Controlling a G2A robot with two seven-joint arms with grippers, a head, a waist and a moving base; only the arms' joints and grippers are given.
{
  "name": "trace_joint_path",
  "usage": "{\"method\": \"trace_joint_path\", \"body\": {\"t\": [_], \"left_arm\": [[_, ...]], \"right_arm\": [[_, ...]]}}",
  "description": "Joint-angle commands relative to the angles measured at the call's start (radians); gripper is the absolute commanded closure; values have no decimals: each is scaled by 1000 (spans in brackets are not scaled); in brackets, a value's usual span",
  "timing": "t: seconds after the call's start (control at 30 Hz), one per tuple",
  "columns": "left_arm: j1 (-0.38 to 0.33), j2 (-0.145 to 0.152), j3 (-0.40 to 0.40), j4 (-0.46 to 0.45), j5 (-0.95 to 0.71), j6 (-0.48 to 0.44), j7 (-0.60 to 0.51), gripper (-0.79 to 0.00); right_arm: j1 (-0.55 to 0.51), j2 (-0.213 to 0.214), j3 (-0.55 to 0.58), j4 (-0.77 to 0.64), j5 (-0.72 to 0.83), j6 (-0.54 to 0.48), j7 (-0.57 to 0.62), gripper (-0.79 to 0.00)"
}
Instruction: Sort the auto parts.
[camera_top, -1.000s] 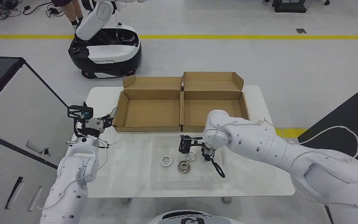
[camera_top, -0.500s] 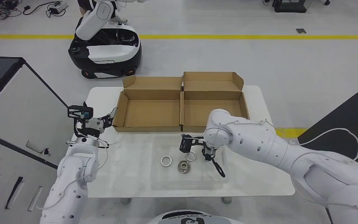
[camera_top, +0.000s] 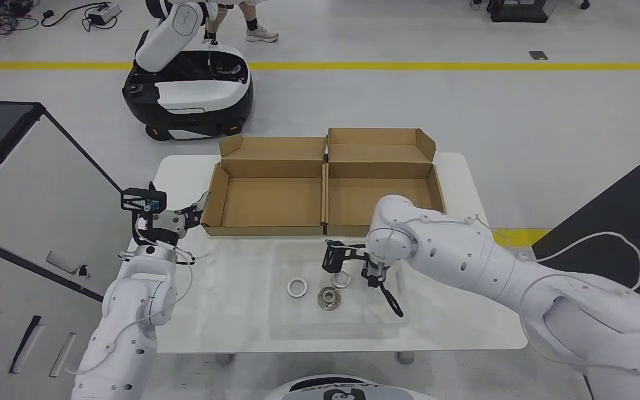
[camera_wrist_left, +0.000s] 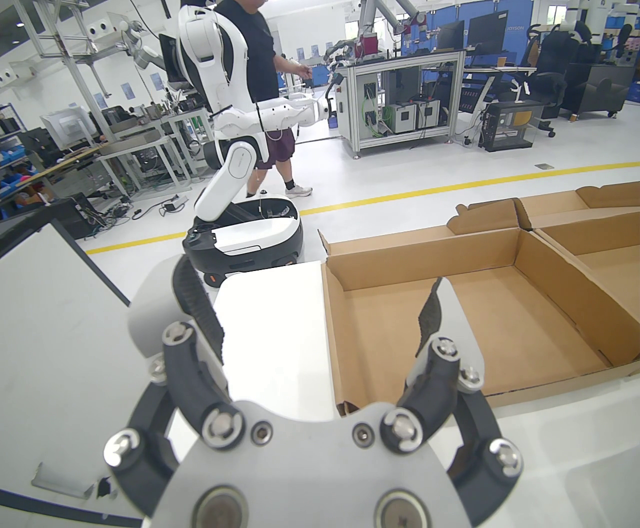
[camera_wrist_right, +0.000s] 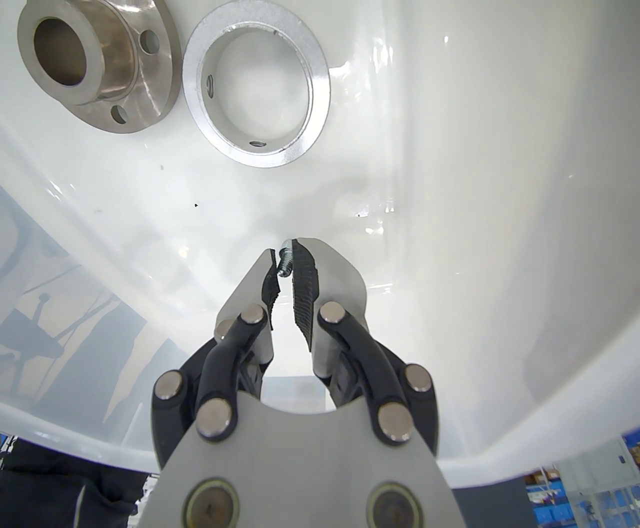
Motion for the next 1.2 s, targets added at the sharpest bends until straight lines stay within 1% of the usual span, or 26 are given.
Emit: {"method": "trace_joint_path", "body": {"t": [0.0,0.2,0.4,0.5,0.7,0.8,1.0,1.17], "left_arm": [[0,0,0,0,0,0,0,-785],[0,0,0,0,0,0,0,-785],[0,0,0,0,0,0,0,-785],[0,0,0,0,0,0,0,-785],[0,0,0,0,0,0,0,-785],[0,0,0,0,0,0,0,-785],[0,0,0,0,0,0,0,-785],[0,0,0,0,0,0,0,-785]], "right_arm": [[-3,1,4,-1,-2,1,2,0],[-9,13,31,-22,7,7,9,0],[-17,44,91,-96,32,21,34,0],[-25,69,135,-149,52,23,58,0],[-49,126,211,-250,89,17,58,0],[-68,160,266,-317,125,14,56,0],[-111,218,361,-397,205,-49,-7,0],[-134,266,413,-404,267,-128,-86,0]]}}
